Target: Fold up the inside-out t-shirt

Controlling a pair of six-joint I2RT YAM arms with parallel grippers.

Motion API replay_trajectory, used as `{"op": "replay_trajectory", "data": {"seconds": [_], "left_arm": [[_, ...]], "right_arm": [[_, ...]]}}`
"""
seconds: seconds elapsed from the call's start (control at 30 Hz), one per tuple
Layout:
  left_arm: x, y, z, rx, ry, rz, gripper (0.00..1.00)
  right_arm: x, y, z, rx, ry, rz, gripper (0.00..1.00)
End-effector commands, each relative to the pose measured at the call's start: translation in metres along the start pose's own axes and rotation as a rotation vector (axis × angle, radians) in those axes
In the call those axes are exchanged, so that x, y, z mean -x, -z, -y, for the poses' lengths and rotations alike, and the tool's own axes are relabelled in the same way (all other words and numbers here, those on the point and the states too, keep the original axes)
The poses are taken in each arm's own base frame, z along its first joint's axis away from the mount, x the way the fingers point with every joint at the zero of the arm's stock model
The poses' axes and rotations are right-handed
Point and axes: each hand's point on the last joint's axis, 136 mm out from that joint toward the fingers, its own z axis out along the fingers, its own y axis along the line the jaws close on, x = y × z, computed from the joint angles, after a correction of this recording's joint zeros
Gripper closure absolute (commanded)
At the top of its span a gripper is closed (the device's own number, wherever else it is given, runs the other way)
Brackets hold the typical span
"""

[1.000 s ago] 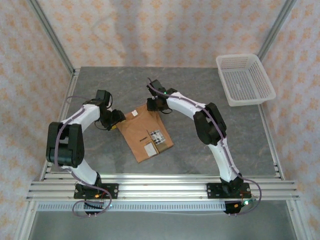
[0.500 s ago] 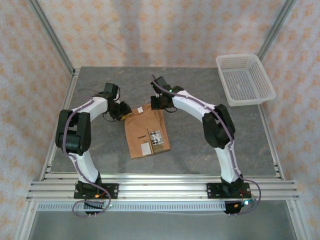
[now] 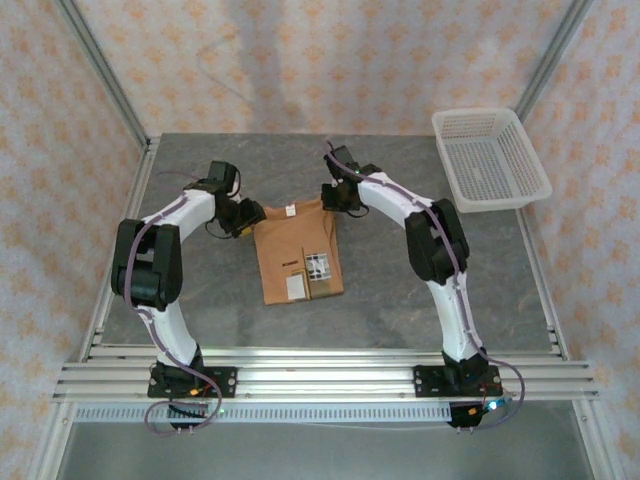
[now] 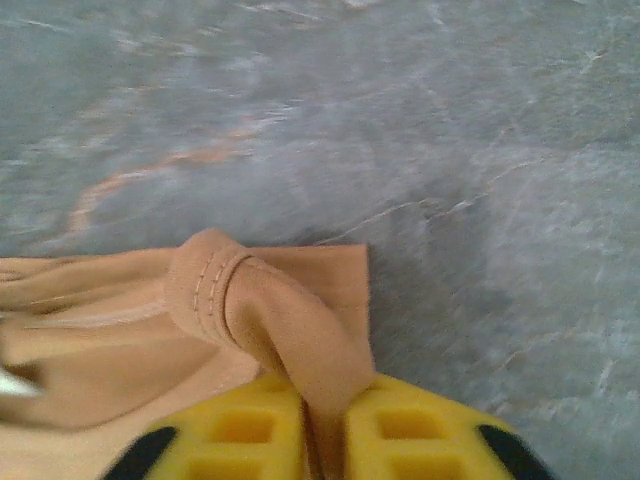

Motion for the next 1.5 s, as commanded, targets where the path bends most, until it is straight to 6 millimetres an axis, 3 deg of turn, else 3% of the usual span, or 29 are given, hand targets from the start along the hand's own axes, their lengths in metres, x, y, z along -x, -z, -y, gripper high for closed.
{"op": "replay_trajectory", "data": {"seconds": [0.0, 0.1, 0.17, 0.27, 0.43, 0.67, 0.77, 0.87, 1.03, 1.1, 1.23, 1.27, 1.47], "left_arm": [[0.001, 0.015, -0.008, 0.052, -0.023, 0.007, 0.46], [-0.006, 0.023, -0.01, 0.051, -0.026, -0.002, 0.42], [-0.01, 0.025, -0.012, 0.038, -0.017, -0.011, 0.42], [-0.012, 0.027, -0.015, 0.015, 0.003, -0.01, 0.41], [-0.012, 0.022, -0.017, 0.001, 0.015, -0.023, 0.41], [-0.005, 0.017, -0.012, -0.048, 0.036, -0.017, 0.41], [-0.003, 0.014, -0.008, -0.072, 0.03, -0.014, 0.41], [-0.002, 0.011, 0.0, -0.107, 0.045, -0.01, 0.41], [-0.006, -0.003, 0.014, -0.121, -0.007, -0.016, 0.42], [-0.009, -0.013, 0.019, -0.127, -0.021, -0.026, 0.5], [-0.01, -0.027, 0.038, -0.165, -0.056, -0.042, 0.56], [-0.011, -0.037, 0.039, -0.161, -0.061, -0.06, 0.55], [-0.005, -0.053, 0.055, -0.174, -0.099, -0.057, 0.47]], "right_arm": [[0.004, -0.001, 0.008, -0.05, -0.021, -0.026, 0.66], [0.002, 0.005, 0.005, -0.024, -0.033, -0.012, 0.35], [-0.003, 0.007, 0.005, -0.003, -0.036, -0.01, 0.27], [-0.011, 0.002, 0.002, 0.033, -0.046, -0.021, 0.26], [-0.016, -0.013, -0.011, 0.082, -0.062, -0.039, 0.38], [-0.016, -0.023, -0.026, 0.109, -0.053, -0.045, 0.75], [-0.02, -0.019, -0.025, 0.098, -0.044, -0.053, 0.99], [-0.028, -0.002, -0.013, 0.068, -0.028, -0.044, 1.0], [-0.049, 0.019, 0.025, 0.029, -0.046, -0.034, 1.0], [-0.055, 0.02, 0.036, 0.026, -0.06, -0.041, 1.0], [-0.058, 0.016, 0.04, 0.046, -0.067, -0.057, 1.0], [-0.058, 0.015, 0.038, 0.054, -0.067, -0.061, 1.0], [-0.055, 0.011, 0.031, 0.088, -0.07, -0.073, 1.0]]}}
